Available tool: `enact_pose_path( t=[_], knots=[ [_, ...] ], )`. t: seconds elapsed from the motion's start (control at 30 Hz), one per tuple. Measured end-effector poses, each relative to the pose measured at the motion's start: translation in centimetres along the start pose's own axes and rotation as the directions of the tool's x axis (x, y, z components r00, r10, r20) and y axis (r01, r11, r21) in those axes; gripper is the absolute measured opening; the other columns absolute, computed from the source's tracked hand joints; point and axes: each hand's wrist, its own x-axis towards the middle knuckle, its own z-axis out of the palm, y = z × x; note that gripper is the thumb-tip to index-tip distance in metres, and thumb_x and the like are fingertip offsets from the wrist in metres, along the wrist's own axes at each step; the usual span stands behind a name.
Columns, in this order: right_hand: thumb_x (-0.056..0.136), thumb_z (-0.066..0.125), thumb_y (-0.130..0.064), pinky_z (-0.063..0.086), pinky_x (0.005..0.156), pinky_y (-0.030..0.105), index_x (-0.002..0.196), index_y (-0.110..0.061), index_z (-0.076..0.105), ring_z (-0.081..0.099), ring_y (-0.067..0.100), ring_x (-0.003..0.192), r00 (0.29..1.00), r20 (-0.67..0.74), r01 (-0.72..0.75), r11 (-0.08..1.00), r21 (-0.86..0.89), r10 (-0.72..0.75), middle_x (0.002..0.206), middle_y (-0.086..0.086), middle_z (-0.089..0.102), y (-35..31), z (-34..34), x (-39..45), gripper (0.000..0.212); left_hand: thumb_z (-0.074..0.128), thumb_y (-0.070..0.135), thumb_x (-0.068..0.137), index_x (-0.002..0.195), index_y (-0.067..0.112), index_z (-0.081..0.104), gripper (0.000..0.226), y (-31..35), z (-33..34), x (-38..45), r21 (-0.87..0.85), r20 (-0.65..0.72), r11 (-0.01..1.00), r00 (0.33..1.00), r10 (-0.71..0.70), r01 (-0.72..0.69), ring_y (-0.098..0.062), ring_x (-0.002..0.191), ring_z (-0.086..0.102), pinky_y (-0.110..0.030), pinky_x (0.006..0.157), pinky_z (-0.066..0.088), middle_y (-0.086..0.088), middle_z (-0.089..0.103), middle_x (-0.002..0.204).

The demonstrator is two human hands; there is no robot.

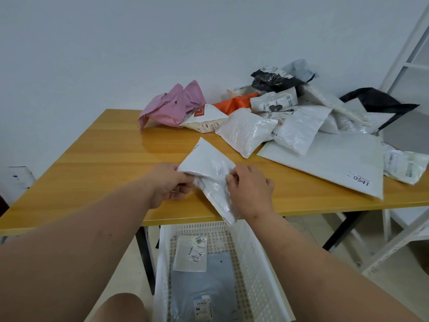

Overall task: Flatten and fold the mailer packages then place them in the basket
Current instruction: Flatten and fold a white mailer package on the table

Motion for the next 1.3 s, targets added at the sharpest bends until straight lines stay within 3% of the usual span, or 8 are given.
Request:
enact_pose_path(
  t=[0.27,0.47,0.6,0.73,0.87,1.03,1.17,1.3],
  knots=[
    [0.09,0.048,-0.027,0.03,0.079,0.034,0.059,-0.023,0.039,0.045,0.013,0.063,0.994,0.012,0.108,0.989,0.096,-0.11,0.065,-0.005,0.049,-1.2,-0.2,-0.4,0.032,0.065,0.018,0.09,0.111,0.009,0.061,0.023,0.1,0.5,0.4,-0.395,-0.069,0.917,0.994,-0.09,0.055,-0.026,0.093,0.065,-0.045,0.087,0.056,-0.011,0.066,0.104],
    [0.096,0.049,-0.03,0.037,0.06,0.028,0.081,-0.012,0.055,0.049,0.014,0.072,0.997,-0.065,-0.003,0.921,0.389,0.031,0.086,0.003,0.058,-1.7,0.1,0.5,0.025,0.08,0.005,0.078,0.14,0.032,0.038,0.08,-0.5,1.1,0.8,-0.046,-0.186,0.997,0.981,0.049,-0.059,-0.03,0.1,0.064,-0.051,0.09,0.054,-0.007,0.059,0.116],
    [0.1,0.042,-0.046,0.036,0.088,0.033,0.14,-0.009,0.041,0.049,0.028,0.12,0.937,0.077,-0.334,0.807,0.487,0.341,0.141,0.011,0.042,-1.1,-0.2,1.7,0.055,0.074,-0.002,0.082,0.138,0.022,0.048,0.067,-0.5,0.8,1.1,-0.103,-0.097,0.993,0.994,0.048,-0.058,-0.029,0.104,0.066,-0.05,0.092,0.054,-0.005,0.061,0.124],
    [0.099,0.043,-0.047,0.041,0.083,0.034,0.12,-0.011,0.053,0.056,0.025,0.102,0.894,0.175,-0.438,0.723,0.534,0.412,0.113,0.004,0.061,-0.6,0.1,2.6,0.043,0.064,-0.008,0.085,0.12,0.012,0.065,0.041,-0.8,0.9,1.1,-0.151,-0.102,0.987,0.994,0.037,-0.052,-0.029,0.093,0.071,-0.048,0.086,0.057,-0.006,0.074,0.102],
    [0.101,0.046,-0.033,0.038,0.075,0.031,0.102,-0.015,0.053,0.05,0.011,0.076,0.926,0.137,-0.365,0.737,0.569,0.353,0.084,-0.007,0.053,-1.0,0.7,2.4,0.019,0.086,0.045,0.061,0.101,0.018,0.074,0.05,-1.0,0.7,1.4,-0.245,-0.168,0.97,0.985,-0.04,-0.003,-0.034,0.104,0.067,-0.053,0.094,0.051,-0.01,0.073,0.106],
    [0.1,0.048,-0.026,0.044,0.072,0.031,0.103,-0.015,0.051,0.059,0.017,0.084,0.938,0.068,-0.316,0.755,0.574,0.341,0.095,0.002,0.061,-1.0,0.7,2.1,0.011,0.071,0.006,0.087,0.103,0.004,0.066,0.017,-0.6,1.0,1.3,-0.401,-0.257,0.916,0.961,-0.101,-0.011,-0.03,0.079,0.069,-0.042,0.067,0.058,-0.015,0.07,0.092],
    [0.094,0.051,-0.016,0.045,0.092,0.038,0.129,-0.018,0.045,0.052,0.024,0.112,0.964,-0.043,-0.234,0.912,0.337,0.263,0.13,0.004,0.046,-1.3,0.5,1.5,0.036,0.069,0.021,0.09,0.127,0.023,0.046,0.044,-1.2,0.9,1.9,-0.058,-0.476,0.996,0.879,0.031,-0.067,-0.021,0.086,0.059,-0.037,0.075,0.052,-0.002,0.058,0.098],
    [0.095,0.049,-0.026,0.033,0.106,0.038,0.135,-0.021,0.052,0.038,0.024,0.127,0.985,-0.143,0.1,0.994,0.033,-0.095,0.138,0.002,0.041,-2.4,0.3,0.7,0.04,0.062,0.024,0.093,0.14,0.029,0.036,0.053,-1.3,0.9,1.8,0.431,-0.469,0.895,0.82,0.327,-0.11,-0.028,0.121,0.046,-0.045,0.101,0.043,-0.007,0.041,0.138]
  ],
)
